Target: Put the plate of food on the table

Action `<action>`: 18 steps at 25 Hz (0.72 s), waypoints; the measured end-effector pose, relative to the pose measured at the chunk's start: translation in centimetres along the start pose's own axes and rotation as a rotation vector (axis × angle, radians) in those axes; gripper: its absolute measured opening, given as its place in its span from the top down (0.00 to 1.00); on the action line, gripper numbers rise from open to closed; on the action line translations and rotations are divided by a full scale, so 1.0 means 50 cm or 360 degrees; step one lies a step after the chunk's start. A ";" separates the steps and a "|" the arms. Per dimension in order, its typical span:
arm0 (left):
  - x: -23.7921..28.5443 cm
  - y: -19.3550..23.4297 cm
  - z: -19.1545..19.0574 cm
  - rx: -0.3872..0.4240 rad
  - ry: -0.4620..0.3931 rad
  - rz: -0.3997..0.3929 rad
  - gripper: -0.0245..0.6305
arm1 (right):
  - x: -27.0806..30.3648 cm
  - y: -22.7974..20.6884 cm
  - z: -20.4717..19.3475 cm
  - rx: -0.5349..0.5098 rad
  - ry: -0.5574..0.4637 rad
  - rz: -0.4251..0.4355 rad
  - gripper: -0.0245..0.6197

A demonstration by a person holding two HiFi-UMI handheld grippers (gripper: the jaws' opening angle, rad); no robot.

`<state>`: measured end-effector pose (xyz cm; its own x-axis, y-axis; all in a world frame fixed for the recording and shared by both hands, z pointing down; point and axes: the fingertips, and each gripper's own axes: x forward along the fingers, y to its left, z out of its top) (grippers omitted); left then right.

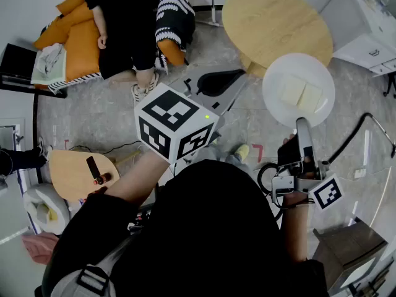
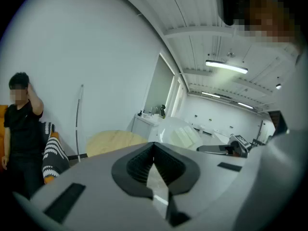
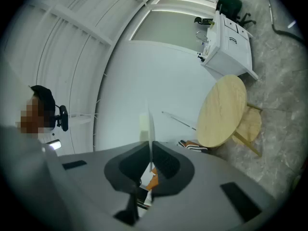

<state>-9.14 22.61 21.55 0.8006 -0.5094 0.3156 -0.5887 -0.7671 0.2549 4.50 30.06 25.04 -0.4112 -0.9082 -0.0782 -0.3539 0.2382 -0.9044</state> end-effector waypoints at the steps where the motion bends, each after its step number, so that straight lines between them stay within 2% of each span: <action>1: -0.001 0.001 0.000 -0.0002 0.0001 -0.0004 0.95 | 0.000 -0.002 0.000 -0.0004 0.0000 -0.0009 0.93; 18: 0.002 0.027 0.010 -0.0014 -0.0019 -0.0013 0.95 | 0.033 -0.002 0.003 -0.0018 0.0014 -0.0024 0.93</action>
<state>-9.81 21.35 21.49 0.8066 -0.5078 0.3024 -0.5830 -0.7680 0.2653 4.00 28.48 24.95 -0.4133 -0.9086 -0.0611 -0.3696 0.2286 -0.9006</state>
